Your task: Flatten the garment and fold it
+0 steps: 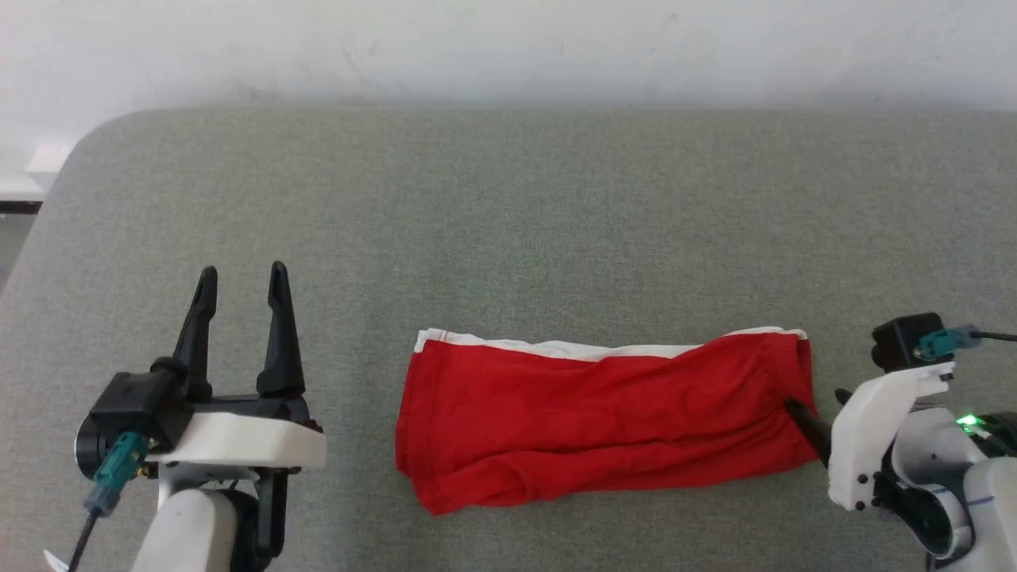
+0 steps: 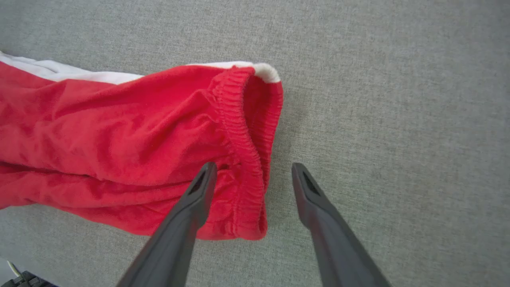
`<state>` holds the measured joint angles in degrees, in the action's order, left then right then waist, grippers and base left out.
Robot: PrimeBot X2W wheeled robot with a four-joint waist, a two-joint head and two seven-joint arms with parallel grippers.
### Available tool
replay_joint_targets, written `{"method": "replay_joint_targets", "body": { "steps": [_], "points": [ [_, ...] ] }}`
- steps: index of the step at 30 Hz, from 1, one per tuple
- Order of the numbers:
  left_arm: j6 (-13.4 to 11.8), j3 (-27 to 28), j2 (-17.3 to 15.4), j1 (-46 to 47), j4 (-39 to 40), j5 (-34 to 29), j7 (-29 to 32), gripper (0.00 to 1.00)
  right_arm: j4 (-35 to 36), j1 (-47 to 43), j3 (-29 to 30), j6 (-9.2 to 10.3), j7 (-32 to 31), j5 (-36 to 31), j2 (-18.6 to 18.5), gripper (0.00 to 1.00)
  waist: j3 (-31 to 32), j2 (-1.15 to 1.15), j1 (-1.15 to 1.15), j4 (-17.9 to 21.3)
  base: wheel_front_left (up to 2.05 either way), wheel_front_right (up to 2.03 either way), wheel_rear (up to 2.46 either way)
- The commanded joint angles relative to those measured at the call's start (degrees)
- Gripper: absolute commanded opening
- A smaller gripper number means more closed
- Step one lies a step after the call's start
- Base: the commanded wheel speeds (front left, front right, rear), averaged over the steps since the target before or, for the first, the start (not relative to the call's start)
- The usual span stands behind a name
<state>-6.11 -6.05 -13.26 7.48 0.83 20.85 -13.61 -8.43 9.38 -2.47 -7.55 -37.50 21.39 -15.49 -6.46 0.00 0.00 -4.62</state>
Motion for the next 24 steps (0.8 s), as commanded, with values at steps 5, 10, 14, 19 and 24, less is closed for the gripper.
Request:
{"method": "replay_joint_targets", "body": {
  "steps": [5,10,14,19,24],
  "points": [
    [0.19,1.09,2.23,1.03,1.04,-3.42,-1.33,1.00,-2.83,3.54,-1.54,0.06,-2.15,-2.55,1.17,1.00,-3.29,0.00,0.00,-0.17,0.00,0.00,0.00],
    [1.55,2.08,4.14,1.47,1.86,-6.73,-1.37,1.00,-6.98,6.52,-2.78,0.06,-2.74,-3.37,1.91,1.00,-5.59,0.00,0.00,-1.14,0.00,0.00,0.00],
    [2.69,2.67,5.76,1.83,2.94,-8.99,-1.38,1.00,-10.13,7.34,-5.73,0.06,-3.32,-3.41,2.12,1.00,-6.47,0.00,0.00,-1.68,0.00,0.00,0.00],
    [3.97,3.78,7.16,1.71,3.14,-10.55,-1.38,1.00,-13.15,7.60,-9.78,0.06,-4.11,-2.10,1.49,0.47,-6.45,0.00,0.00,-1.93,0.00,0.00,0.00],
    [4.72,5.15,8.00,0.99,2.56,-11.53,-1.39,1.00,-13.98,8.07,-10.48,0.06,-4.74,-0.20,-0.52,0.00,-5.48,0.00,0.00,-1.54,0.00,0.00,0.00]
  ]
}}
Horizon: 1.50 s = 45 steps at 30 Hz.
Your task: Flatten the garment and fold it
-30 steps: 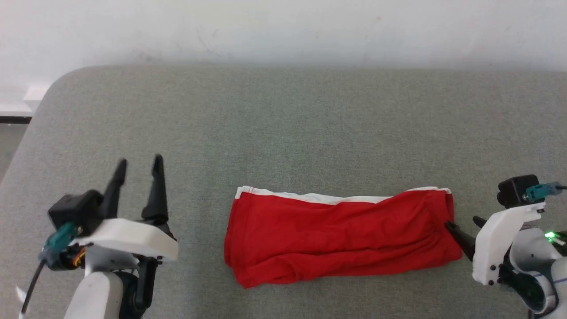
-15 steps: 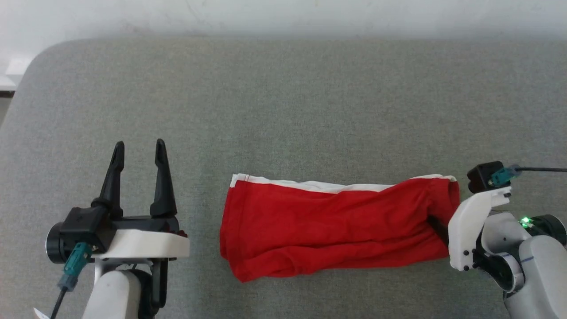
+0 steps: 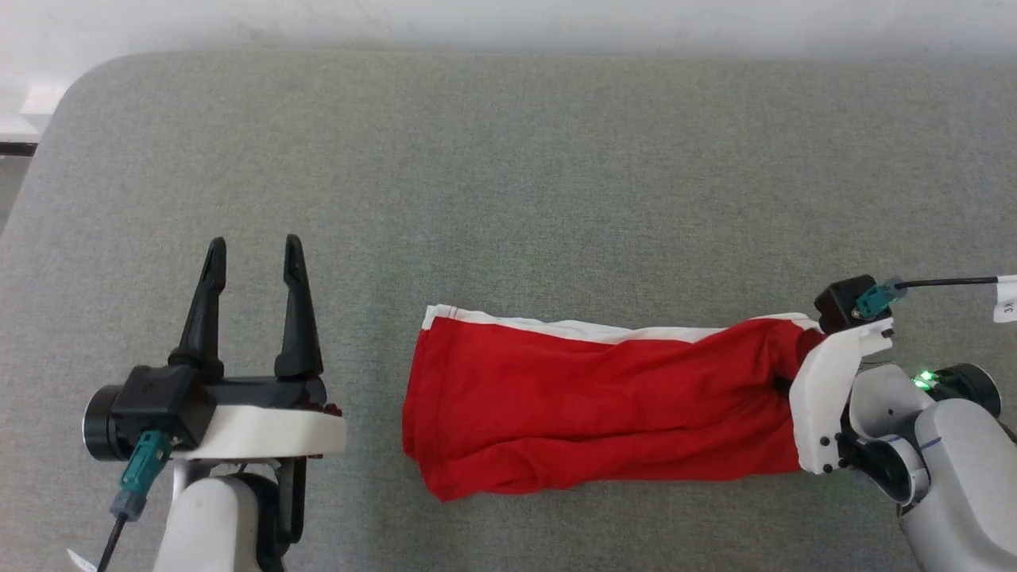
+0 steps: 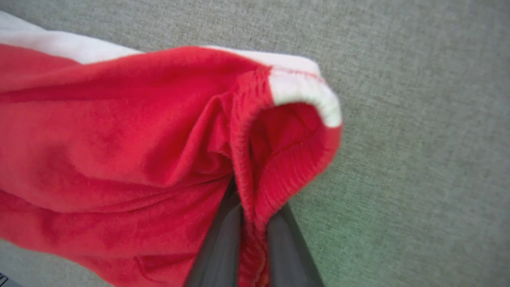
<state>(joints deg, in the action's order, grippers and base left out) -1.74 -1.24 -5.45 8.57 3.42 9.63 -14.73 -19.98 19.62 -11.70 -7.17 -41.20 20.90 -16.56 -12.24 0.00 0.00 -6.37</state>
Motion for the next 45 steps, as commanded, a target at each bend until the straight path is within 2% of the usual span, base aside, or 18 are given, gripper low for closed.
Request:
{"method": "replay_joint_targets", "body": {
  "steps": [1,10,15,20,25,29,33,39,45],
  "points": [
    [0.51,0.59,0.33,-0.27,-0.15,-0.44,-0.26,1.00,-2.50,-2.10,-0.72,-0.32,-0.92,0.54,-0.03,0.00,0.54,0.00,0.00,0.28,0.00,0.00,0.00],
    [1.89,2.00,1.30,-1.18,-0.98,-1.09,-0.27,1.00,-4.39,-2.87,8.08,-0.32,-1.93,-1.00,-7.73,0.00,2.00,0.00,0.00,0.96,0.00,0.00,0.00],
    [2.41,2.70,1.66,-1.61,-1.16,-1.30,-0.27,1.00,-5.09,-2.64,12.56,-0.32,-3.63,-3.96,-8.67,0.00,2.36,0.00,0.00,1.63,0.00,0.00,0.00],
    [2.85,3.37,1.92,-2.15,-1.35,-1.36,-0.27,1.00,-0.97,-2.78,10.60,-0.32,-6.68,-4.21,-9.92,0.00,3.33,0.00,0.00,2.18,0.00,0.00,0.00],
    [3.26,3.71,2.15,-2.66,-1.60,-1.21,-0.27,1.00,9.98,-4.28,7.36,-0.32,-12.16,0.00,-11.66,0.00,4.42,0.00,0.00,2.34,0.00,0.00,0.00],
    [3.53,3.79,2.29,-2.75,-1.88,-0.90,-0.27,1.00,18.96,-5.66,5.44,-0.32,-15.55,3.82,-10.63,0.00,4.81,0.00,0.00,2.23,0.00,0.00,0.00],
    [3.62,3.47,2.41,-2.56,-2.14,-0.61,-0.27,1.00,23.50,-5.59,2.43,-0.32,-15.93,6.34,-7.36,0.00,4.82,0.00,0.00,1.75,0.00,0.00,0.00],
    [3.83,3.29,2.50,-2.32,-2.22,-0.11,-0.27,1.00,22.64,-3.56,-2.39,-0.32,-14.86,6.59,-2.54,0.00,4.12,0.00,0.00,0.54,0.00,0.00,0.00],
    [3.85,3.37,2.54,-2.26,-2.17,0.12,-0.27,1.00,17.03,0.40,-7.27,-0.32,-13.09,3.83,1.85,0.00,3.15,0.00,0.00,-0.90,0.00,0.00,0.00]
  ]
}}
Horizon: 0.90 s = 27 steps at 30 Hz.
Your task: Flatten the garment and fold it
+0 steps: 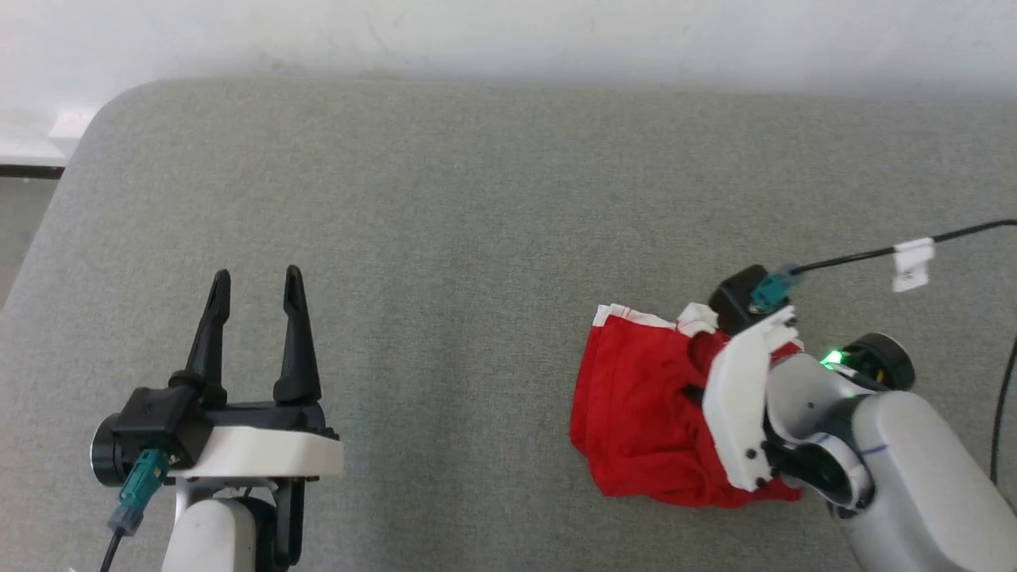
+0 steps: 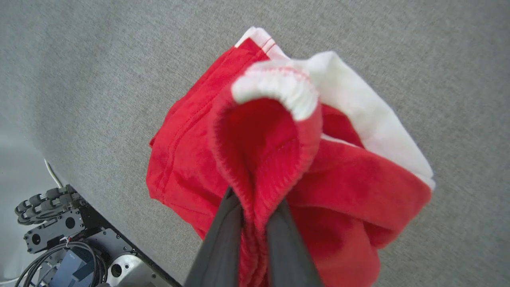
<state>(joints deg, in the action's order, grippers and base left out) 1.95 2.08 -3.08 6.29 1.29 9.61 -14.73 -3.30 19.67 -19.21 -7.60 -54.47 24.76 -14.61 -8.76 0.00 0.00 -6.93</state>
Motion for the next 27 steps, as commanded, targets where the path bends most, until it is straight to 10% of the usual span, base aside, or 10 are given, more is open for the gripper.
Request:
{"method": "replay_joint_targets", "body": {
  "steps": [1,12,14,27],
  "points": [
    [0.19,0.03,0.18,0.04,-0.03,0.17,-0.27,1.00,-0.82,0.99,-0.37,0.11,0.44,-0.62,0.46,0.00,-0.47,0.00,0.00,-0.54,0.00,0.00,0.00],
    [-0.79,-1.52,0.20,0.56,-0.16,1.29,-0.27,1.00,-12.29,5.88,-7.16,0.11,3.13,-5.28,4.30,0.00,-1.80,0.00,0.00,-1.59,0.00,0.00,0.00],
    [-0.97,-1.68,0.20,0.69,-0.18,1.62,-0.27,1.00,-13.66,6.48,-8.59,0.11,3.96,-5.89,4.11,1.00,-1.73,0.00,0.00,-1.56,0.00,0.00,0.00],
    [-0.75,0.65,0.20,-0.98,0.16,0.62,-0.27,1.00,-7.86,8.63,-11.39,0.11,9.65,-2.18,5.88,1.00,1.15,0.00,0.00,1.83,0.00,0.00,0.00]
  ]
}}
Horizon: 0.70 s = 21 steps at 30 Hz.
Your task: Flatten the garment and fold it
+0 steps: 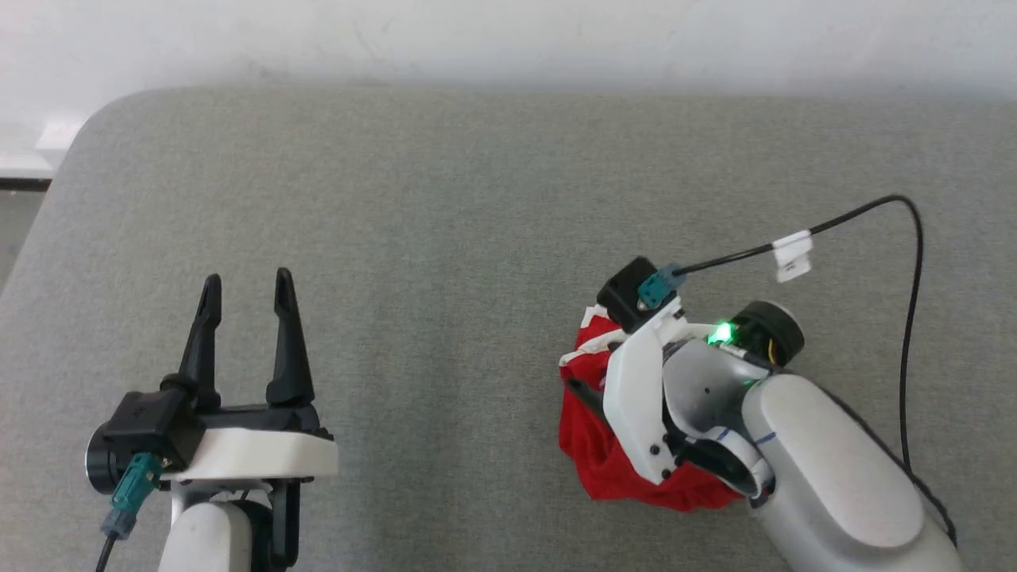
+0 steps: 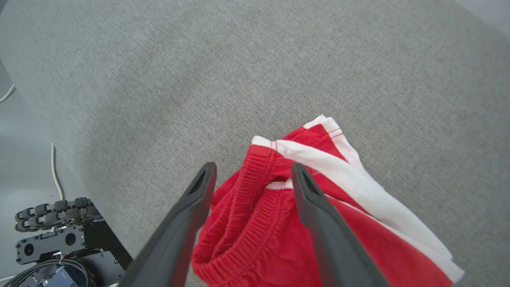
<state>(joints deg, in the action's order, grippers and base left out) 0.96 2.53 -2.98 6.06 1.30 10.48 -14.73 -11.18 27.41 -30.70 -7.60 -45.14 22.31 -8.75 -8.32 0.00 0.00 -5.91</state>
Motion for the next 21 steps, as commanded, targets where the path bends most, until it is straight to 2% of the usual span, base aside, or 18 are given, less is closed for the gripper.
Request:
{"method": "replay_joint_targets", "body": {
  "steps": [1,4,8,14,17,21],
  "points": [
    [0.34,0.37,0.10,-0.93,0.15,-0.39,-0.27,1.00,1.35,0.63,0.60,0.11,0.46,0.71,-0.15,1.00,0.95,0.00,0.00,1.24,0.00,0.00,0.00],
    [0.49,0.88,0.10,-1.47,0.24,-0.65,-0.27,1.00,5.53,-0.46,3.43,0.11,1.23,0.70,-1.10,1.00,1.66,0.00,0.00,2.65,0.00,0.00,0.00],
    [0.54,0.89,0.10,-1.71,0.62,-0.80,-0.27,1.00,10.35,-3.54,10.83,0.11,2.58,-2.38,-2.45,1.00,1.77,0.00,0.00,3.95,0.00,0.00,0.00],
    [0.71,0.59,0.10,-1.42,0.94,-1.33,-0.27,1.00,13.06,-12.27,21.06,0.11,0.30,-7.49,-3.28,1.00,1.02,0.00,0.00,4.75,0.00,0.00,0.00],
    [0.79,0.55,0.10,-1.14,0.76,-1.50,-0.27,1.00,12.21,-15.94,22.90,0.11,-0.36,-8.40,-2.39,1.00,0.59,0.00,0.00,4.78,0.00,0.00,0.00],
    [0.96,0.54,0.10,-0.89,0.51,-1.61,-0.27,1.00,9.42,-17.82,22.45,0.11,0.62,-9.17,-0.77,1.00,0.18,0.00,0.00,4.63,0.00,0.00,0.00]
  ]
}}
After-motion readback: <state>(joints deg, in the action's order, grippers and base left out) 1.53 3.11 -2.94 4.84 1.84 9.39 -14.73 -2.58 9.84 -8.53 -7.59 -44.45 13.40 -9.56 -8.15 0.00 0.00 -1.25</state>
